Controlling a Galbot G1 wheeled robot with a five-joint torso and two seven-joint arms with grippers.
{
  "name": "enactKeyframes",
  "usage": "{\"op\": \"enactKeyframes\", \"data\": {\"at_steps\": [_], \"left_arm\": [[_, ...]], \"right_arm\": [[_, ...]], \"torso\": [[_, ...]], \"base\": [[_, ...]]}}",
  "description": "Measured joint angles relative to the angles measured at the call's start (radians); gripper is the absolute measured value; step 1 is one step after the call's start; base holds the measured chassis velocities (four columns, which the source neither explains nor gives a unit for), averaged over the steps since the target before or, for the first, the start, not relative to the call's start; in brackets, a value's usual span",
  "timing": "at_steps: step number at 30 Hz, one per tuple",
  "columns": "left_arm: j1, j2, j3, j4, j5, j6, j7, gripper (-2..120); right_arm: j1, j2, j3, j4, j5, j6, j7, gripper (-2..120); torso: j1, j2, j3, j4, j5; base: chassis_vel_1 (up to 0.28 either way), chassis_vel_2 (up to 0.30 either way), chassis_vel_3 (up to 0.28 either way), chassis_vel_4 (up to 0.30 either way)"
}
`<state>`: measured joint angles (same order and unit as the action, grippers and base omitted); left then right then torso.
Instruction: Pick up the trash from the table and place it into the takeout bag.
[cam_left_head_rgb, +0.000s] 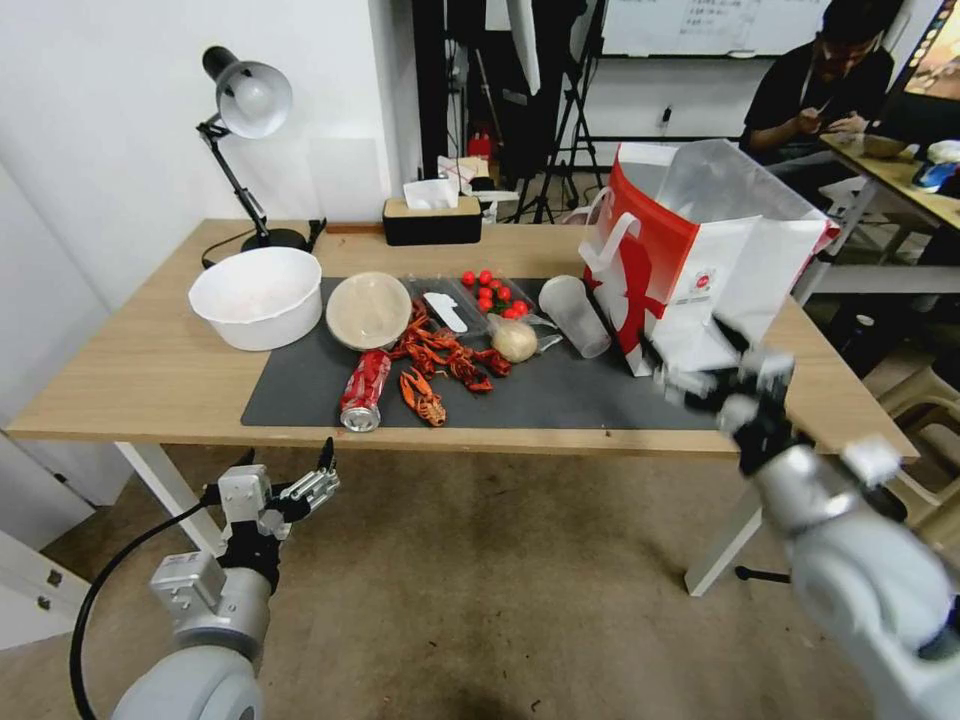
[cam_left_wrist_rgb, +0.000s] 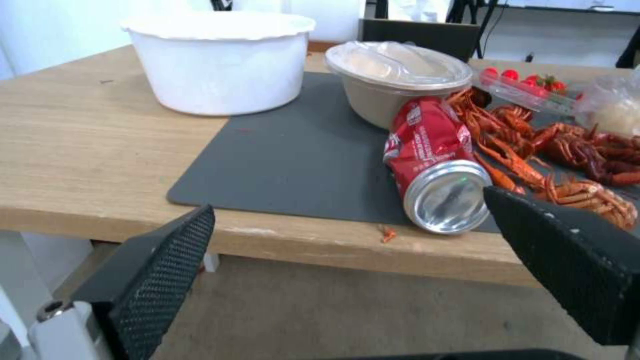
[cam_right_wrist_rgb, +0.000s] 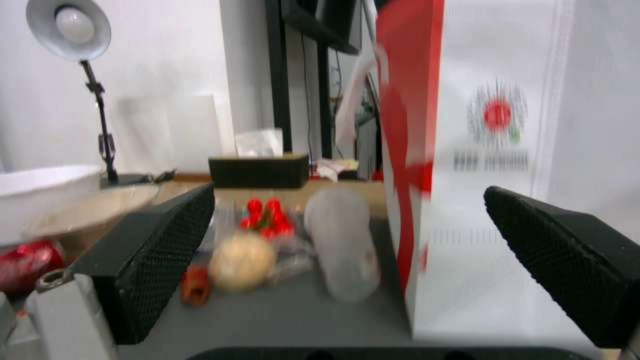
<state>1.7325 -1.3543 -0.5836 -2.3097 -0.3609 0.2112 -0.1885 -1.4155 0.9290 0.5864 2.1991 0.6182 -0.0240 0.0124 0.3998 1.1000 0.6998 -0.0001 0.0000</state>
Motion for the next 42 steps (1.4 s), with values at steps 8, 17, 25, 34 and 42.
{"op": "enactKeyframes", "data": {"at_steps": [8,17,25,34,42], "left_arm": [[0.001,0.008,0.003,0.007,0.0,-0.005,0.006,100],[0.012,0.009,0.003,0.011,0.034,-0.01,0.023,100],[0.021,0.009,0.002,0.011,0.034,-0.025,0.028,100],[0.019,0.008,0.002,0.017,0.034,-0.028,0.028,100],[0.019,-0.005,0.006,0.018,0.04,-0.031,0.03,100]], "right_arm": [[-0.266,0.19,-0.006,-0.031,-0.163,0.203,-0.041,100],[-0.348,0.249,-0.028,-0.074,-0.227,0.26,-0.067,100],[-0.348,0.259,-0.037,-0.077,-0.239,0.26,-0.062,100],[-0.307,0.258,-0.06,-0.083,-0.253,0.24,-0.051,100],[-0.109,0.217,-0.152,-0.12,-0.267,0.176,-0.01,100]], "torso": [[0.0,0.0,0.0,0.0,-0.0002],[0.0,0.0,0.0,0.0002,-0.0001],[0.0,0.0,0.0,0.0002,-0.0001],[0.0,0.0,0.0,0.0,-0.0001],[0.0,0.0,0.0,0.0001,0.0]], "base": [[0.0,0.0,0.0,0.0],[0.0,0.0,0.0,0.0],[0.0,0.0,0.0,0.0],[0.0,0.0,0.0,0.0],[0.0,0.0,0.0,0.0]]}}
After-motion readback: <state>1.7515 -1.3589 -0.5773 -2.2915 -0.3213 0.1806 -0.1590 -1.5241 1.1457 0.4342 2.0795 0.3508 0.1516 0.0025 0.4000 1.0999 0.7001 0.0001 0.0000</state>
